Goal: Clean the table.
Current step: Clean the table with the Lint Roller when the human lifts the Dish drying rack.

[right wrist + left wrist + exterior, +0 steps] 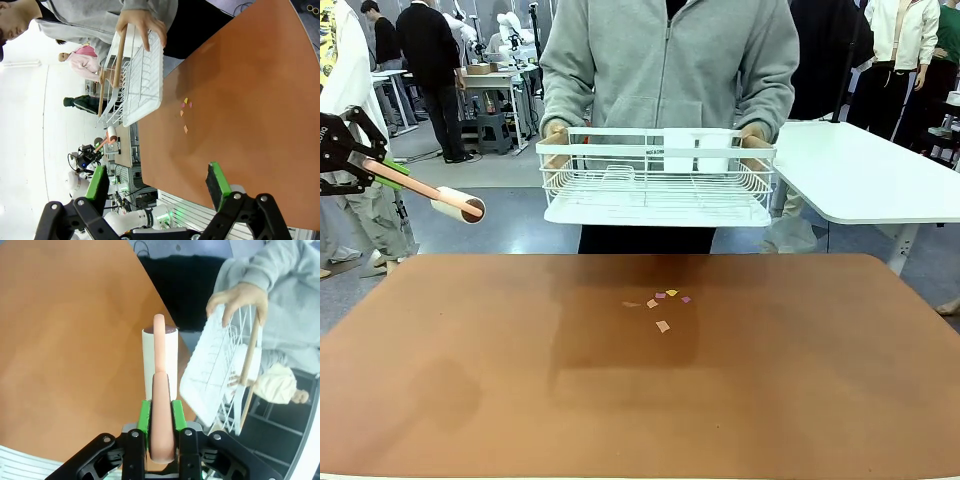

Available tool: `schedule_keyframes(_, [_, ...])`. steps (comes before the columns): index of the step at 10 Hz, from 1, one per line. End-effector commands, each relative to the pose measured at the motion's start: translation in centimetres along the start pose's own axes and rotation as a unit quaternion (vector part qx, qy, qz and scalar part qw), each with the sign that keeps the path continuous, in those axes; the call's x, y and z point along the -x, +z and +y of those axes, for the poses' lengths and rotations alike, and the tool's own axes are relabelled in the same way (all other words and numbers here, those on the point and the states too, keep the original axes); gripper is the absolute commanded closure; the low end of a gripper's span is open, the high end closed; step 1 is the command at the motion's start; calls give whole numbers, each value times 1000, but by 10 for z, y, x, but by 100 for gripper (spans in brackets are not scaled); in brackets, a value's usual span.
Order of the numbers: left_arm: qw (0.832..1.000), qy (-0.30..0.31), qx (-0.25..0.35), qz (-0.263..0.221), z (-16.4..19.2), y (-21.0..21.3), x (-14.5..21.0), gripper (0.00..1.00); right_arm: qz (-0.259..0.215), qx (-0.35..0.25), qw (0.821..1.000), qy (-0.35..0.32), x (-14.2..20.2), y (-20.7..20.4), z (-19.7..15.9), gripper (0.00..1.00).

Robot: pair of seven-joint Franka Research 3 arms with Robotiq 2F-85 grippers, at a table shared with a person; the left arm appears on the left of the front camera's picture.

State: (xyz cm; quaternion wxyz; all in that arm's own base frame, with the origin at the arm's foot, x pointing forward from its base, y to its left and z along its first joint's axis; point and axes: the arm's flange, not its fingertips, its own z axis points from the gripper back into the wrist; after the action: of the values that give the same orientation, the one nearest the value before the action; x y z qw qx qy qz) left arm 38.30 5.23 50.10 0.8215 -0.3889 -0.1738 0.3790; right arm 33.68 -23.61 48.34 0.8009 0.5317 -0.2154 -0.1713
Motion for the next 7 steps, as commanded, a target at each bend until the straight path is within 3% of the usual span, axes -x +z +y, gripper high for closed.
schedule_keyframes(1, [994,-94,4,55,-7,6,-23,78,0,-9,1000,6,0,1,2,0])
schedule_keyframes(2, [977,-175,35,119,-11,0,-41,78,0,-9,1000,6,0,1,2,0])
schedule_keyframes(4, [923,-293,36,247,-15,-9,-56,78,0,-9,1000,6,0,1,2,0])
schedule_keyframes(6, [882,-393,35,259,-23,-29,-64,78,0,-9,1000,6,0,1,2,0])
schedule_keyframes(7, [881,-391,28,266,-27,-42,-67,78,0,-9,1000,6,0,1,2,0])
